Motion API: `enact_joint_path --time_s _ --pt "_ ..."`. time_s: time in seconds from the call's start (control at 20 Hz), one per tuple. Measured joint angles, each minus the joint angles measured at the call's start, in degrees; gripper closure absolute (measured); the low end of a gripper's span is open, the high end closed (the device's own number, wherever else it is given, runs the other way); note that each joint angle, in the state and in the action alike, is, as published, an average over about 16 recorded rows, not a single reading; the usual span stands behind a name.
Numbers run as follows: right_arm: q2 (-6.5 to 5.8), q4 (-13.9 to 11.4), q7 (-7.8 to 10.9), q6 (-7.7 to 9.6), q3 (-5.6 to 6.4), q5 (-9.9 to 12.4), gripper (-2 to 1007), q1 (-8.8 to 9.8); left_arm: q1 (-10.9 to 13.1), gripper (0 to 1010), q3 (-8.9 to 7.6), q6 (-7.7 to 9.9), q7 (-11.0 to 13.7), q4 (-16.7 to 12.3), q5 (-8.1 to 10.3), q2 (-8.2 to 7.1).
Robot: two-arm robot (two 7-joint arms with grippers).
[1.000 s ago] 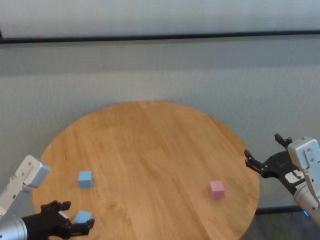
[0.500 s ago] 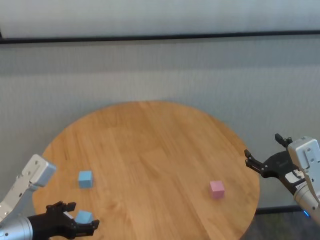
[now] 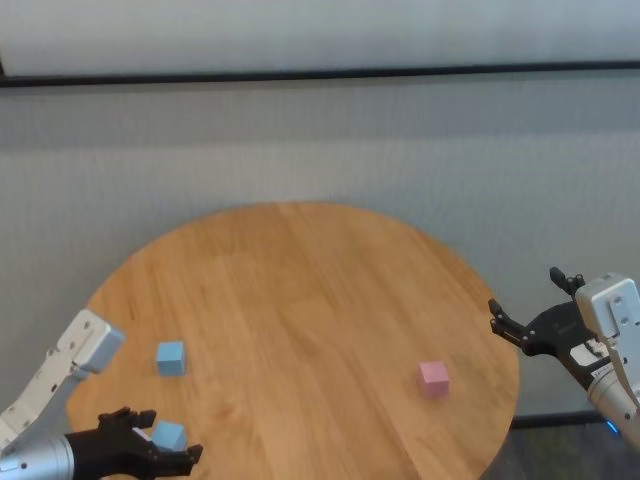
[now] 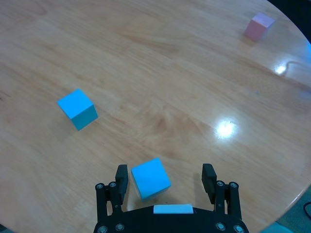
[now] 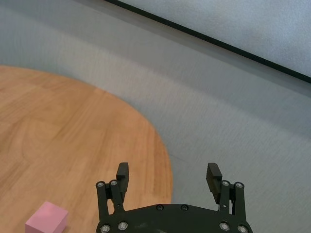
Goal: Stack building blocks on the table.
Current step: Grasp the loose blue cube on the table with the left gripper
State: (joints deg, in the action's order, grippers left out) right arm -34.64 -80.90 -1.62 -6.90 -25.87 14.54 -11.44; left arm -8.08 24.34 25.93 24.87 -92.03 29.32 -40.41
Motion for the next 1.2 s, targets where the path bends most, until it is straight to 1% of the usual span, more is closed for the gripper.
enact_joint_path --time_s 0.5,1.2 --pt "0.0 0.0 0.0 0.0 0.0 0.0 0 0.0 -1.2 10 0.8 1.92 -1.2 1.4 -1.28 1.33" --pt "0.0 0.0 0.0 0.0 0.0 0.0 0 0.0 -2.8 11 1.1 5.29 -4.3 4.0 -3.82 3.86"
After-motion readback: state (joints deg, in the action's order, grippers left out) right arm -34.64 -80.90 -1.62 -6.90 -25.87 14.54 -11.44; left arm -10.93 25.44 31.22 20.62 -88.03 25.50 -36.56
